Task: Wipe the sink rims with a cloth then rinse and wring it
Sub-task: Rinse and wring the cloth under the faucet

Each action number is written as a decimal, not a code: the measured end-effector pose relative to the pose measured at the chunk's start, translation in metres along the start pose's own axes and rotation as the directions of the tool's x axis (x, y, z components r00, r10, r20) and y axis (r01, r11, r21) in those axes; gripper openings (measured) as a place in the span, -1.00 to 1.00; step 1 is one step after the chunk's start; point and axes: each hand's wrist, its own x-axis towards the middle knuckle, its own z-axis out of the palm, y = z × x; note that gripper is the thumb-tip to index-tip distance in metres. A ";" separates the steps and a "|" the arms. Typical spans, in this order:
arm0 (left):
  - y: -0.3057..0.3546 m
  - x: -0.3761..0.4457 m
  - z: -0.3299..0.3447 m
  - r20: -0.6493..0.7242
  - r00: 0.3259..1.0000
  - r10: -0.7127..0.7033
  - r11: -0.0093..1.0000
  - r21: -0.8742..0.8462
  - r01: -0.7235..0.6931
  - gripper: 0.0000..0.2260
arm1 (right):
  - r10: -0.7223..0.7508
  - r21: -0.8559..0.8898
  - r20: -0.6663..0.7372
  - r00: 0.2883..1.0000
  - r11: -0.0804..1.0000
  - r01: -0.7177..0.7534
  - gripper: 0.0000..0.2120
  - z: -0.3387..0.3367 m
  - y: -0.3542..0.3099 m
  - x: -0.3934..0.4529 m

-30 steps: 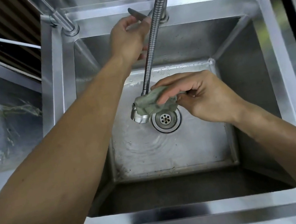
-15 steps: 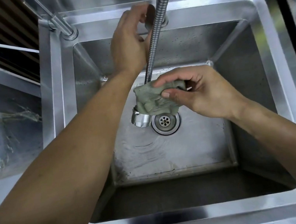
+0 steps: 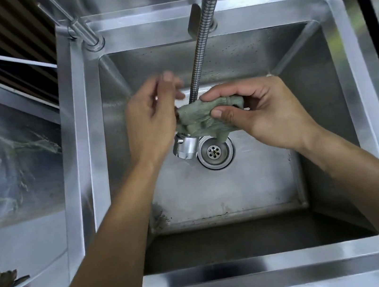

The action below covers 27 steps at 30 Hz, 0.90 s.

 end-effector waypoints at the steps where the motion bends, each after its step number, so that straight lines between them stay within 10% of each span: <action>1: 0.003 -0.017 -0.006 0.045 0.999 -0.028 0.999 -0.034 0.030 -0.71 | 0.005 0.033 0.001 1.000 0.999 -0.006 -0.74 0.000 0.001 -0.002; 13: -0.024 -0.068 -0.020 0.541 0.768 -0.343 0.919 0.025 0.394 -0.73 | 0.340 0.138 0.176 0.924 0.921 -0.365 -0.55 0.008 0.046 -0.045; 23: -0.028 -0.099 -0.015 0.532 0.660 -0.531 0.643 -0.253 0.722 -0.72 | -0.112 -0.095 -0.002 0.994 0.989 0.111 -0.52 0.034 0.058 -0.076; 27: -0.028 -0.090 -0.026 0.699 0.498 -0.513 0.514 -0.215 0.831 -0.80 | -0.173 -0.115 -0.094 0.980 0.980 0.162 -0.51 0.038 0.068 -0.078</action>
